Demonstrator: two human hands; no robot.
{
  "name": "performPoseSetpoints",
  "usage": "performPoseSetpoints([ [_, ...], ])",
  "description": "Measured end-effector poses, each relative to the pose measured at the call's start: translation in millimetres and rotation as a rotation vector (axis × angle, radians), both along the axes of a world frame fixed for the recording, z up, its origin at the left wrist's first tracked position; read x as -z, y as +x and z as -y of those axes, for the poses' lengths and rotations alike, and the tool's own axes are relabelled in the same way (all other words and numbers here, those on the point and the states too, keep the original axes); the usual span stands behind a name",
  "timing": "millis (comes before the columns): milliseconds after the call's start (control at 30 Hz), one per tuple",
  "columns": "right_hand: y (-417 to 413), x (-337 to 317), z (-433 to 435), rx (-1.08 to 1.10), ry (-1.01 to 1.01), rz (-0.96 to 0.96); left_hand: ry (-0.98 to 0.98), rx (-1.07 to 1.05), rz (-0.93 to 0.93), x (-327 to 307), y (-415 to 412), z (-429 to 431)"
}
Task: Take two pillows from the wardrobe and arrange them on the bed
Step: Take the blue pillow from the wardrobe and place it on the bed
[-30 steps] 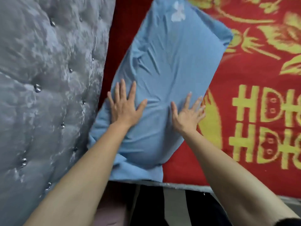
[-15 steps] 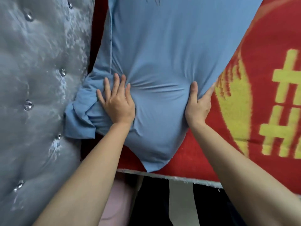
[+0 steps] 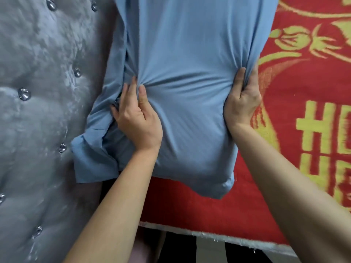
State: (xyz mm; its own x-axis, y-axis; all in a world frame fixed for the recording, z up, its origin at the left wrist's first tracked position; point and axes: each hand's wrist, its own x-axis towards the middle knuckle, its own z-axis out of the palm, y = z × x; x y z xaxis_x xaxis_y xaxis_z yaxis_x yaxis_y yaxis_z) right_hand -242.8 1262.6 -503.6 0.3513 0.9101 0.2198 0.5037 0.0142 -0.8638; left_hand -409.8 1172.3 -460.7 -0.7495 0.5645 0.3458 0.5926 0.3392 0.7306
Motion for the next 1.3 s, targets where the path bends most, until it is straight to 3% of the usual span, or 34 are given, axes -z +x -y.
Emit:
performPoseSetpoints([
  [100, 3, 13, -20, -0.098, -0.104, 0.047, -0.215, 0.059, -0.032, 25, -16, -3],
  [267, 10, 67, 2, -0.428, -0.548, 0.272, -0.97, 0.399, -0.025, 108, -49, 42],
  [333, 17, 86, 30, -0.49, -0.694, 0.261, -0.978, 0.446, -0.131, 125, -52, 52],
  [500, 20, 103, 43, -0.209, -1.041, -0.064, -0.995, 0.445, -0.151, 128, -55, 37],
  [667, 17, 95, 71, -0.039, -0.553, 0.07, -0.845, 0.4, -0.138, 121, -52, 47],
  [833, 35, 115, 87, -0.093, -0.801, 0.341, -1.023, 0.522, -0.297, 130, -44, 63],
  [1100, 42, 93, 92, -0.194, -0.827, 0.283, -1.105, 0.51, -0.264, 120, -38, 51],
  [1233, 58, 50, 86, -0.289, -0.596, 0.285, -1.044, 0.403, -0.132, 76, -26, 51],
  [1300, 66, 19, 80, -0.345, -0.445, 0.322, -0.936, 0.355, -0.168, 42, -12, 50],
])
